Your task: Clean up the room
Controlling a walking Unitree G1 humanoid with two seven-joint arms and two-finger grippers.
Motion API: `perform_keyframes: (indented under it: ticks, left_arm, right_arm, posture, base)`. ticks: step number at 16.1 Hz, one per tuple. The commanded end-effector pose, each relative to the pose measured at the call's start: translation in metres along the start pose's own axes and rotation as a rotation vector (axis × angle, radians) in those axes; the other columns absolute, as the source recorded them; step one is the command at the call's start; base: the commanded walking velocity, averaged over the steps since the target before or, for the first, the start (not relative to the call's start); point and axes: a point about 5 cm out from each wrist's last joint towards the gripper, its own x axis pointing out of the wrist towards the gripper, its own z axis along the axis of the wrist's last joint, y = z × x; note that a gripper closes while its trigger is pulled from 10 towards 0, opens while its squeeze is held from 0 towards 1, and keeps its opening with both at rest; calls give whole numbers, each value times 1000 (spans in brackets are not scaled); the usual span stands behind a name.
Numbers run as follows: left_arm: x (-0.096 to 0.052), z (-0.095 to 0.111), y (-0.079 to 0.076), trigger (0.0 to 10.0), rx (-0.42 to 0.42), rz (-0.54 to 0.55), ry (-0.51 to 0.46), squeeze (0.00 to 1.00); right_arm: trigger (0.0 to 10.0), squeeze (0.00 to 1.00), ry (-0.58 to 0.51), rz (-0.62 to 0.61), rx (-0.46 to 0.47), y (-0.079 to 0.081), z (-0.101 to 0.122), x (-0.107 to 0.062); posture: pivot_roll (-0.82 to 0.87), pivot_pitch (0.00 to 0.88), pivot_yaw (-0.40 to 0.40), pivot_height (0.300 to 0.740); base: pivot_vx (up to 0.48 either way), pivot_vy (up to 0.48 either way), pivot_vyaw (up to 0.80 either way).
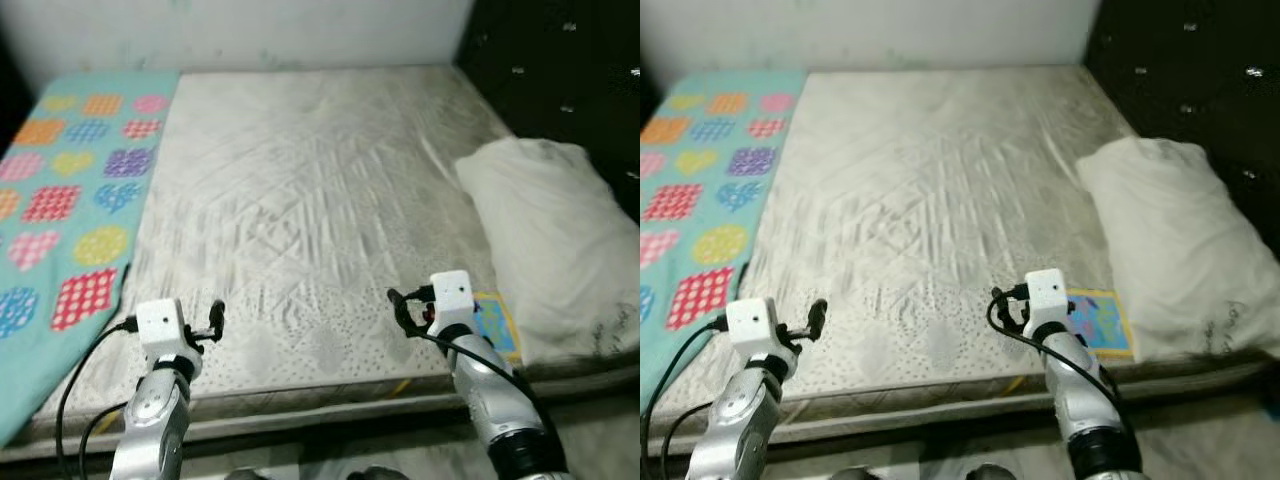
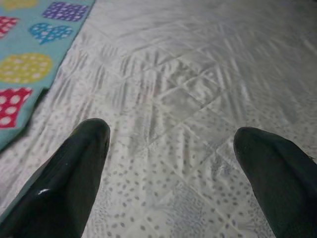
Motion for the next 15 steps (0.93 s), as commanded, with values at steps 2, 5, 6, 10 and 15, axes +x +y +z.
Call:
perform_keyframes:
  ticks: [2, 5, 6, 10, 15]
  left_arm:
    - [-2, 1, 8, 10000, 14, 32, 4, 0]
    - [-1, 2, 8, 10000, 17, 34, -3, 0]
    - [0, 2, 7, 10000, 17, 34, -4, 0]
    - [1, 3, 8, 10000, 18, 38, -5, 0]
    - [2, 3, 8, 10000, 18, 38, -3, 0]
  right_arm:
    - [10000, 0, -16, 20, -1, 5, 4, 1]
    - [10000, 0, -17, 20, -3, 5, 5, 2]
    - [10000, 0, -16, 21, -3, 5, 5, 2]
    - [10000, 0, -16, 20, -3, 5, 6, 4]
    - [10000, 0, -12, 19, 1, 5, 6, 5]
  posture:
    - [-113, 110, -45, 740]
    - [-113, 113, -45, 740]
    - [-113, 113, -46, 740]
    - [-112, 110, -45, 740]
    - [-113, 109, -44, 740]
  base:
    - [0, 480, 0]
    - [0, 480, 629]
    - [0, 480, 800]
    - [0, 480, 0]
    - [0, 480, 0]
